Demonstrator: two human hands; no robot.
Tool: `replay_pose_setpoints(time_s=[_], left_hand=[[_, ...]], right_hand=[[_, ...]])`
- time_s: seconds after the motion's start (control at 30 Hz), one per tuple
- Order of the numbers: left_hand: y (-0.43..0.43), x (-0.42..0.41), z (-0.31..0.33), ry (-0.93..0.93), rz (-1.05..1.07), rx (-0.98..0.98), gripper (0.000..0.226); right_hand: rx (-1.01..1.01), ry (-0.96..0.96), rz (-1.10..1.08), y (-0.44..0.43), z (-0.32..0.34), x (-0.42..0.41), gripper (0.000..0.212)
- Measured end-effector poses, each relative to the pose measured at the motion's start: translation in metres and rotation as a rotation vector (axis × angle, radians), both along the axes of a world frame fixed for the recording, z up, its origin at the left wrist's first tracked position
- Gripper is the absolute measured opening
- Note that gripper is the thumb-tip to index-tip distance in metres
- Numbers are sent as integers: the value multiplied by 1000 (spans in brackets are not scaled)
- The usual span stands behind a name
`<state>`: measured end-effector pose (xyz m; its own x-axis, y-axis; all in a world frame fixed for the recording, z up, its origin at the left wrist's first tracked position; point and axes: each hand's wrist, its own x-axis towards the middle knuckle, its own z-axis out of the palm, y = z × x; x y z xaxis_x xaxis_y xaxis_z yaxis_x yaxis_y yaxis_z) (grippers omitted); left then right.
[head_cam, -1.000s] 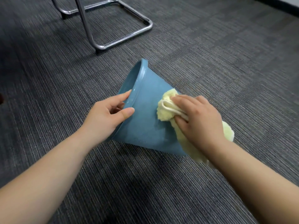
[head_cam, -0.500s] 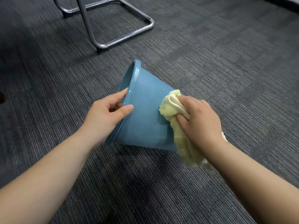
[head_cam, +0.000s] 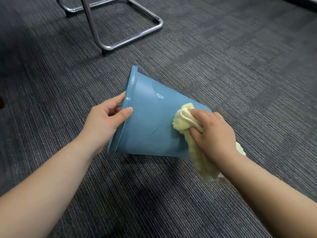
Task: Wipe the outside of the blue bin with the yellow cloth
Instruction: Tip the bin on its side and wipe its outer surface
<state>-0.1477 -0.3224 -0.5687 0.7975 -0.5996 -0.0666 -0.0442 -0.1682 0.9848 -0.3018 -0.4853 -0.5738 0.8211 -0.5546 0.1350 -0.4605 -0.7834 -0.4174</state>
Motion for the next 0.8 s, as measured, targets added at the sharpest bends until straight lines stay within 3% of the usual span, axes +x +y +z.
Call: replay_pose_setpoints(time_s=[0.2,0.47,0.67,0.8], left_hand=[[-3,2,-1,-27,-5,13,40],[6,9,-12,-19,67,1,38],[4,9,-11,-74,79,24,40],[7,9,-10,-69,66,38,41]], right_hand=[[-48,-97,225,34,3,5,37],[24,13,-90,-10,-18,-10,29],[5,-34,165,23,-15,-6,35],[-55,-18,191,15,-19,-15,37]])
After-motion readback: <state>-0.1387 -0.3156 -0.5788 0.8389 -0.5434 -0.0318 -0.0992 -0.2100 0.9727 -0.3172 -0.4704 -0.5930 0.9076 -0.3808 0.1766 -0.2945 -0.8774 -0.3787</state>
